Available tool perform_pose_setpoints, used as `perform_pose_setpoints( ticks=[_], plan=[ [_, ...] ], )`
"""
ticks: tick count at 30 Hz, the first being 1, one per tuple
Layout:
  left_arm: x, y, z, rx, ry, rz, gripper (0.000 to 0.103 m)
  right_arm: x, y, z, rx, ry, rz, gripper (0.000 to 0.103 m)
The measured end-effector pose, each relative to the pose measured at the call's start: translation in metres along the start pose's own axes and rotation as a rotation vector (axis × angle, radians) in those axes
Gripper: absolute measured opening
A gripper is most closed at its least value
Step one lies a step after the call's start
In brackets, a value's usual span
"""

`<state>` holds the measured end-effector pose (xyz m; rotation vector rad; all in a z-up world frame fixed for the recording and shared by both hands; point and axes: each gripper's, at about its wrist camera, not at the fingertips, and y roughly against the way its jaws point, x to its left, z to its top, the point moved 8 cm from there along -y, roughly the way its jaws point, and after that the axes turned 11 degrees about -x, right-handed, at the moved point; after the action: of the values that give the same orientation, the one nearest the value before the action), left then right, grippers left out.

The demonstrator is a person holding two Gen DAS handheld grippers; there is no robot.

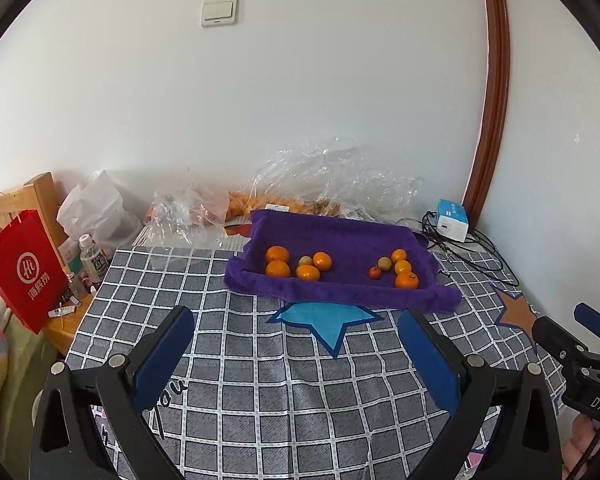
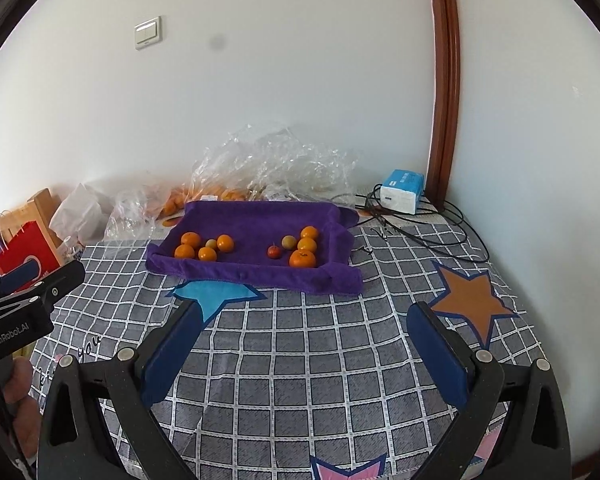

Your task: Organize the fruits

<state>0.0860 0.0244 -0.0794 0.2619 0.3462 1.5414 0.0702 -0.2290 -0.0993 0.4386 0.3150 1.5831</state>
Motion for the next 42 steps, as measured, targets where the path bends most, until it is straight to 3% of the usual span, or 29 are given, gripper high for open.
perform_pose_setpoints(
  ticks=[42],
  plan=[
    [-0.0007,0.0039,-0.0012,-0.001,0.008,-0.001,0.103,0.0025,0.0071,0.0041,-0.025,-0.002,0.006,0.101]
  ],
)
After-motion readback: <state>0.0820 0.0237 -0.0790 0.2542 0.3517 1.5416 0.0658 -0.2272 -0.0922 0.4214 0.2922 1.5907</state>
